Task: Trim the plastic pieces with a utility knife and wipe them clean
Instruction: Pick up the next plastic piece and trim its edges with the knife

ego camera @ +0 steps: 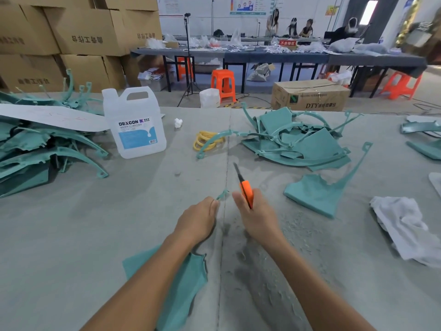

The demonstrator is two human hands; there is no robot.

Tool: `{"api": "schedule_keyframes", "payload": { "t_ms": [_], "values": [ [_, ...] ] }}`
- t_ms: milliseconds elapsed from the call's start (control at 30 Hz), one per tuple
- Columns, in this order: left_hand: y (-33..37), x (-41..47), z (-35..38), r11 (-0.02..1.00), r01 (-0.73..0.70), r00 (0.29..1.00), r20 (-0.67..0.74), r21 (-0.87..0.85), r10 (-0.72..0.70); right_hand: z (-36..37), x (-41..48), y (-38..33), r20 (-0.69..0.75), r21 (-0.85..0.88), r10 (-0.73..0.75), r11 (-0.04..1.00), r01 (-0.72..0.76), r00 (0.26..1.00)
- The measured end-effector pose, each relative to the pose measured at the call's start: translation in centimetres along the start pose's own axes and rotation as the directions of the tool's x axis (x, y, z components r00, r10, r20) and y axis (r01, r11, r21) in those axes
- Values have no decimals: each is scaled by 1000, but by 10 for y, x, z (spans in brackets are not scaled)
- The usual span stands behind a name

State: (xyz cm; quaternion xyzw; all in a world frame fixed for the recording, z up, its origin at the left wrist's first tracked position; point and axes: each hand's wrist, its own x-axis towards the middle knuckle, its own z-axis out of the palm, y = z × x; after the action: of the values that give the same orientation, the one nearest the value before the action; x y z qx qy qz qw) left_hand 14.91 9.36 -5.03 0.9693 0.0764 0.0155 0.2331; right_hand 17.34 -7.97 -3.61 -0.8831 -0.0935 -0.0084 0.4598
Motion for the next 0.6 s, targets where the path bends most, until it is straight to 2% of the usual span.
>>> {"api": "schedule_keyframes", "payload": {
  "t_ms": [67, 133, 200, 300, 433, 467, 600],
  "values": [
    [1, -7, -1, 999, -34, 999, -18, -30, 33, -2, 7, -4, 45, 164, 31, 986, -38, 998],
    [3, -14, -1, 995, -77, 997, -18, -57, 76, -2, 14, -6, 136, 373, 44, 923, -92, 990],
    [9, -18, -4, 991, -115, 993, -12, -70, 115, -1, 17, -7, 179, 476, 56, 869, -136, 982],
    [16, -21, -19, 983, -182, 983, -27, -9, 182, -7, 21, -4, 122, 444, 54, 890, -104, 991],
    [-7, -59, -35, 990, -143, 971, -195, 6, 141, -35, 21, 9, -44, 355, 61, 934, -41, 997],
    [-13, -78, -33, 992, -123, 974, -187, 33, 127, -42, 19, 12, -75, 329, 59, 944, -31, 995],
    [-28, -131, -9, 976, 36, 998, 51, 213, -47, -64, 3, 17, -128, 71, -5, 997, 14, 992]
  ]
}}
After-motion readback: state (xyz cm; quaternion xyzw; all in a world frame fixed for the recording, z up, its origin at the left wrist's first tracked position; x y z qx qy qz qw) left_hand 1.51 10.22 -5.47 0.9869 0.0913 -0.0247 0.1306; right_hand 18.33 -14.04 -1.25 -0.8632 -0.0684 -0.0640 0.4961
